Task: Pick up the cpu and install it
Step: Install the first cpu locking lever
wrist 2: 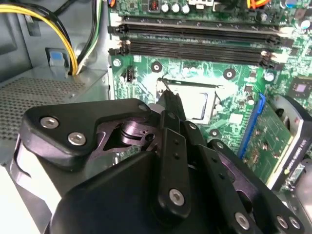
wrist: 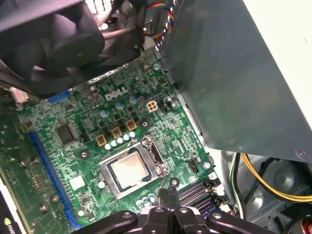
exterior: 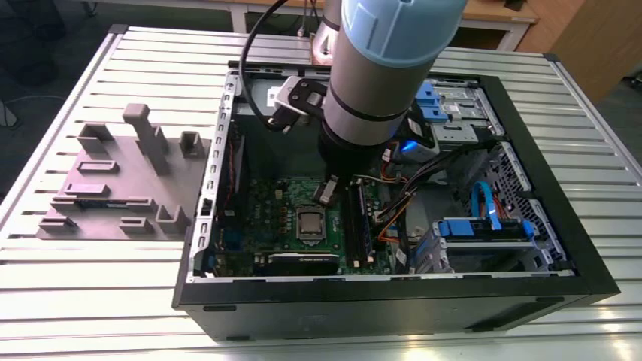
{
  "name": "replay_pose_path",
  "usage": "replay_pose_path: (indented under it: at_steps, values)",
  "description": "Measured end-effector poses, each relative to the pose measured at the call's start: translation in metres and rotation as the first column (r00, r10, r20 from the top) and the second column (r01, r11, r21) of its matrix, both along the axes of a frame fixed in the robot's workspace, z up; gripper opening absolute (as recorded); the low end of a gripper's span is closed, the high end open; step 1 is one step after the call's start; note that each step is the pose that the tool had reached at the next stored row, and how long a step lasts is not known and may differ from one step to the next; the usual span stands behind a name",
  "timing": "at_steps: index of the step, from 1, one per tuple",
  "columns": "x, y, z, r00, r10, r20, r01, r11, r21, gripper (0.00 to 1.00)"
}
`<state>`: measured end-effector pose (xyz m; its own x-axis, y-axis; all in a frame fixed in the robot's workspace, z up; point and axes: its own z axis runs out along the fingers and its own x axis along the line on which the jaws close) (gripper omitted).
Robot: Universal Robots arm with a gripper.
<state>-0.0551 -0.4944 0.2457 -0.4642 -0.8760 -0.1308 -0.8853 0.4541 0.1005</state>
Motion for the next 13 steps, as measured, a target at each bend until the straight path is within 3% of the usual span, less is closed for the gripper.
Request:
replay_pose_path:
  at_steps: [4, 9, 13]
  values:
    - [0.0023, 0.0022, -0.0038, 1.0000, 0.006, 0.0015, -0.006, 1.0000, 0.0002, 0.10]
    - [0.0022, 0.0022, -0.0076, 0.9960, 0.089, 0.0066, -0.089, 0.9961, -0.0001, 0.10]
    - [0.0023, 0.0008, -0.0092, 0.9927, 0.120, 0.0093, -0.120, 0.9927, -0.0017, 0.10]
